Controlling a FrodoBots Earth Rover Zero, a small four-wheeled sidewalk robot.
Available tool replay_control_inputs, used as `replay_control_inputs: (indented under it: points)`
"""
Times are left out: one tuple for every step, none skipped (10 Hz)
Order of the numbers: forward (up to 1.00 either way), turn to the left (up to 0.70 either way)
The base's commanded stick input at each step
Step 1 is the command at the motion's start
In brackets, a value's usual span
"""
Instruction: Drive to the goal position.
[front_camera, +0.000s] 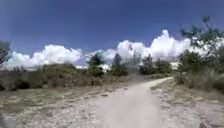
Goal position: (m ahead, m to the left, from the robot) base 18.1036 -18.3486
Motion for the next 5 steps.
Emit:
replay_control_inputs:
  points:
    - [0.45,0.02]
    - [0.45,0.02]
    - [0.45,0.02]
    - [0.45,0.02]
    - [0.45,0.02]
